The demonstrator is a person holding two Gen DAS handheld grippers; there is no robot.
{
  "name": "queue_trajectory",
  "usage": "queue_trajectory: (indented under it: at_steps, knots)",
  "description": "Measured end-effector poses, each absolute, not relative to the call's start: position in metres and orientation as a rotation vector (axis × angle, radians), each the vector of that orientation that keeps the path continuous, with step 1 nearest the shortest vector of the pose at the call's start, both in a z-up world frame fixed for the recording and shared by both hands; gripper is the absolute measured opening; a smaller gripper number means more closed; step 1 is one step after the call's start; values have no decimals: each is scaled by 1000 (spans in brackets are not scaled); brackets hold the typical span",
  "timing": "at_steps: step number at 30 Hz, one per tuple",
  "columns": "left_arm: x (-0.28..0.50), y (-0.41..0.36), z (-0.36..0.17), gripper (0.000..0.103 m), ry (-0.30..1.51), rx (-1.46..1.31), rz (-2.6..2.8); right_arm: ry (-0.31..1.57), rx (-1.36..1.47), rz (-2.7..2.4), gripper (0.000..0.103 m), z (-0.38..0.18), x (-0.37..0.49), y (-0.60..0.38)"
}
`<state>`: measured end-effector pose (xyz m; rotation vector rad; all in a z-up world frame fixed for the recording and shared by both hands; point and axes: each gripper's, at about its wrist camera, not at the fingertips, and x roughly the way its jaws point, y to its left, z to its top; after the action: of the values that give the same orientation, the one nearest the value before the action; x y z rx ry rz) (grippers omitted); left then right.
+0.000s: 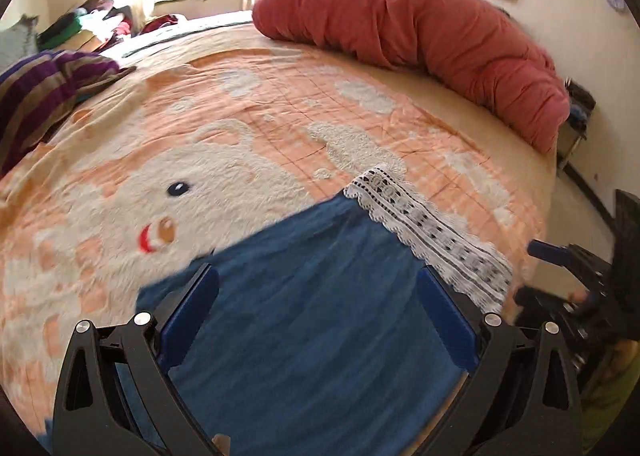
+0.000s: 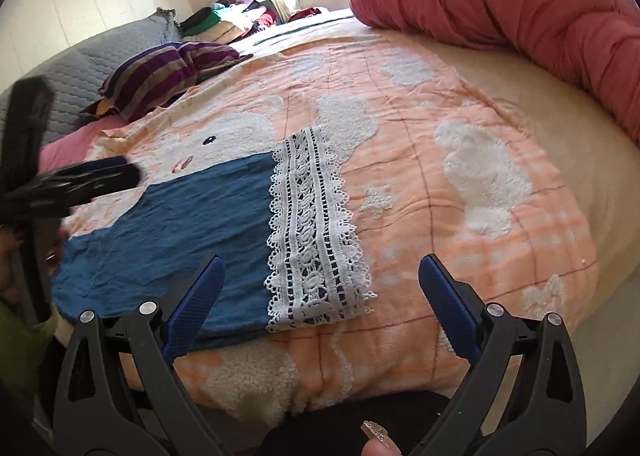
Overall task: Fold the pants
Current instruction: 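Move both tools toward the lace hem of the folded pants, then grasp the white lace hem with the left tool while the right tool grasps lace too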
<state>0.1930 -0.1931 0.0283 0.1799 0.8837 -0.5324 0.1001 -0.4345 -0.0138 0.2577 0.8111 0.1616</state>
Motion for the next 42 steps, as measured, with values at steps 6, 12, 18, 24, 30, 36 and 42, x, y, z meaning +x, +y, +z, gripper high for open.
queue_trajectory:
  at_steps: [6,12,18,24,30,36,42]
  knots:
    - [233,-224,7,98,937,226,-575,858,268,181,92,-23,111,-423]
    - [271,-241,-17,98,1004,196,-599,916,305,167,92,-35,122,-420]
    - [298,-262,-38,97,1028,203,-648,943,360,170,83,-45,127,-421]
    - [303,-271,-55,64,1084,167,-751,924,382,185,48,-44,123,-424]
    - [302,-275,-58,58,1085,166,-800,947,380,226,45,-48,132,-414]
    - [302,-278,-61,33,1091,122,-826,951,414,245,35,-51,137,-415]
    - [294,-278,-51,18,1066,145,-818,926,433,274,26,-49,134,-416]
